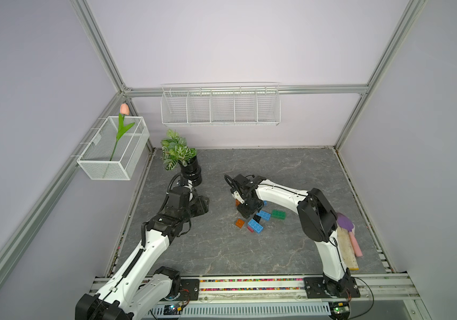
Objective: Assemble the letter p with lego
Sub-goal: Pick up the lego brick from the center of the board.
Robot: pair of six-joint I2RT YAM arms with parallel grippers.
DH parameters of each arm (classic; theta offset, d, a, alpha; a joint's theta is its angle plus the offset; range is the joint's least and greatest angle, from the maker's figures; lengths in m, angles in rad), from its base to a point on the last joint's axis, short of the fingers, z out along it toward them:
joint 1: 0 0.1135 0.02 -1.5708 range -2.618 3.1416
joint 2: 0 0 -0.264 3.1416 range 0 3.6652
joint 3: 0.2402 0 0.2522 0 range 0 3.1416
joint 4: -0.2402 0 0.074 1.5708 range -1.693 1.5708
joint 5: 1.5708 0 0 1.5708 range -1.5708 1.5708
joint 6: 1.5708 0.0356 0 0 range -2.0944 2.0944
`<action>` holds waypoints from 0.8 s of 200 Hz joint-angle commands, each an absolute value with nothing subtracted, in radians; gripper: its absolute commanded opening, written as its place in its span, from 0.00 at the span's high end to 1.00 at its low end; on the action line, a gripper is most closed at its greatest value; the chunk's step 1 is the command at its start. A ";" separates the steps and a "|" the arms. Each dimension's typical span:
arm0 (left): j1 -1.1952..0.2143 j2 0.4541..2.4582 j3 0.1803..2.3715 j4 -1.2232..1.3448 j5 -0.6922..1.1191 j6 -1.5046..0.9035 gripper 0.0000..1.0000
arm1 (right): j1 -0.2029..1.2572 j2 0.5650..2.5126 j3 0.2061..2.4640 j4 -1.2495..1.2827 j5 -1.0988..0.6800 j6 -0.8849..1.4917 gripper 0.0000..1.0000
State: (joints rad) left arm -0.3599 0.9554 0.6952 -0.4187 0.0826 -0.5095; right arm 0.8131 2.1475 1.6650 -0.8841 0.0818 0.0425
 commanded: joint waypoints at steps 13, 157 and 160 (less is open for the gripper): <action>-0.356 0.959 0.710 -0.429 0.067 -0.491 0.36 | 0.810 2.168 1.661 -0.918 0.083 0.010 0.47; -0.356 0.967 0.713 -0.433 0.061 -0.487 0.36 | 0.813 2.188 1.687 -0.891 0.074 0.033 0.63; -0.357 0.968 0.713 -0.434 0.061 -0.487 0.36 | 0.813 2.187 1.687 -0.891 0.072 0.035 0.62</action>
